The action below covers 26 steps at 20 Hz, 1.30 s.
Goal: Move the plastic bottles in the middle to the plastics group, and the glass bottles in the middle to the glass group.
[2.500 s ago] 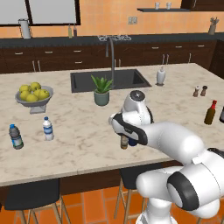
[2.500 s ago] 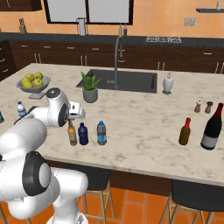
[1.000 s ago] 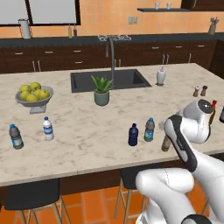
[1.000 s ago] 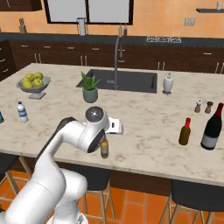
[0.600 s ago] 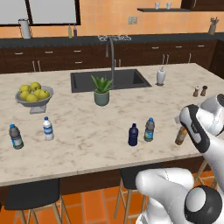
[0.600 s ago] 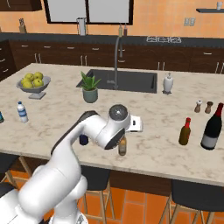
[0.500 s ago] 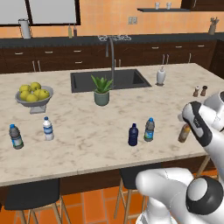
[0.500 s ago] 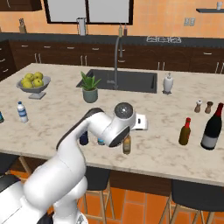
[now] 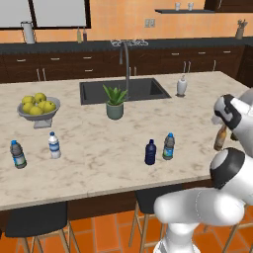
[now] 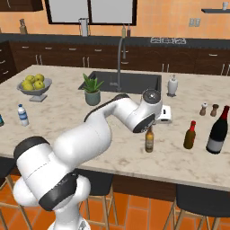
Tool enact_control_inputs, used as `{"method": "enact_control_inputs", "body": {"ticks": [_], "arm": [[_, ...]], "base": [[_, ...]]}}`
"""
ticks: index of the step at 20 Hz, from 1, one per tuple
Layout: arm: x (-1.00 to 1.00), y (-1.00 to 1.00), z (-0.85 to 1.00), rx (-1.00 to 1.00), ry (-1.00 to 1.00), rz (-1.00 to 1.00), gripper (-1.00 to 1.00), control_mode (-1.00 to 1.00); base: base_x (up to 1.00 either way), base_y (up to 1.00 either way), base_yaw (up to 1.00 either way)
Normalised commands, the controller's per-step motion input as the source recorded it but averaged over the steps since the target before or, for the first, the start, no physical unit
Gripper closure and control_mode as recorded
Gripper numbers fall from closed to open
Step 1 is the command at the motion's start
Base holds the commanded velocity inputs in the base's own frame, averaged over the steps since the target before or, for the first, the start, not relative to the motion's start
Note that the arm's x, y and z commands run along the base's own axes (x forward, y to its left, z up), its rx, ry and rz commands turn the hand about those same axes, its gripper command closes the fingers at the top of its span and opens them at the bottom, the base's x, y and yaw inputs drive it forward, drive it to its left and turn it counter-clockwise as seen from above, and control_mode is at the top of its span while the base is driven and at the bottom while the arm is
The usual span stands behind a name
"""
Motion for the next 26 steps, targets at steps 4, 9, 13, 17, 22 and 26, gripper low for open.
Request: {"method": "enact_control_inputs", "body": {"ticks": [4, 9, 13, 17, 22, 26], "arm": [[0.24, -0.17, -0.10, 0.00, 0.01, 0.00, 1.00, -1.00], [0.15, -0.34, -0.07, 0.00, -0.06, -0.01, 1.00, -1.00], [0.00, -0.14, 0.00, 0.00, -0.08, -0.05, 1.00, -1.00], [0.00, 0.00, 0.00, -0.03, -0.08, -0.05, 1.00, -1.00], [0.00, -0.09, 0.00, -0.06, -0.02, -0.11, 1.00, -1.00], [0.02, -0.09, 0.00, -0.03, 0.00, -0.11, 1.00, -1.00]], "base": [[0.00, 0.00, 0.00], [0.00, 0.00, 0.00], [0.00, 0.00, 0.00], [0.00, 0.00, 0.00], [0.00, 0.00, 0.00], [0.00, 0.00, 0.00]]}}
